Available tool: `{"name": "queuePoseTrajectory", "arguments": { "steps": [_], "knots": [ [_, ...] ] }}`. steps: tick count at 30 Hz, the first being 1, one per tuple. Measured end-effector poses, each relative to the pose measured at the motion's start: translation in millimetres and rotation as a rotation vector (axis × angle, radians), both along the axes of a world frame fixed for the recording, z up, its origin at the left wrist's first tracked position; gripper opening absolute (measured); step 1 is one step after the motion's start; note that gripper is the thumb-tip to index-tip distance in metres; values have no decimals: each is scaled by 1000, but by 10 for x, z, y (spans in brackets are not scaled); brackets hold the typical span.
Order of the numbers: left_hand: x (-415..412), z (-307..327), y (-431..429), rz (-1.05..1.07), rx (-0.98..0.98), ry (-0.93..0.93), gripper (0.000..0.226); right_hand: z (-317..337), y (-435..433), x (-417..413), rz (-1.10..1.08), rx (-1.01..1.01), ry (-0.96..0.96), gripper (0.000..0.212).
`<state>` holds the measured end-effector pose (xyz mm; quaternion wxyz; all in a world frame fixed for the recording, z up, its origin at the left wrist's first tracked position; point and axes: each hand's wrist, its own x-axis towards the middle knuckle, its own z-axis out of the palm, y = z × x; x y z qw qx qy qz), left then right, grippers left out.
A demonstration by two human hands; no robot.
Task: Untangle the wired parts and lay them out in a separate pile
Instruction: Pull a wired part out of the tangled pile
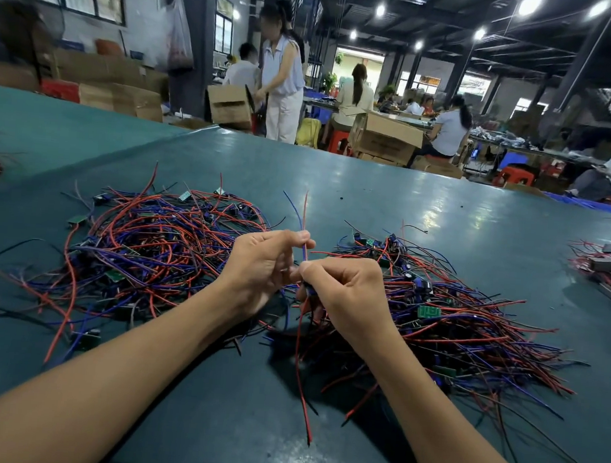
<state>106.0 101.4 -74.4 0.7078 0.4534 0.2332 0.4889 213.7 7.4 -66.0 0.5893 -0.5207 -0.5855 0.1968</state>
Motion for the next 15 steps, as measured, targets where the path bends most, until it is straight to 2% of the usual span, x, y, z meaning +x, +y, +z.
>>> {"name": "queuePoseTrajectory", "arguments": {
  "steps": [6,10,15],
  "knots": [
    [-8,65,102,84,-169,-56,29,13,-55,-27,60,56,-93,22],
    [-96,95,204,79,-246,-106,18,38,-90,-49,98,73,-111,24],
    [-161,65,251,37,-304,-101,17,22,-124,-56,152,57,-110,20]
  ]
}}
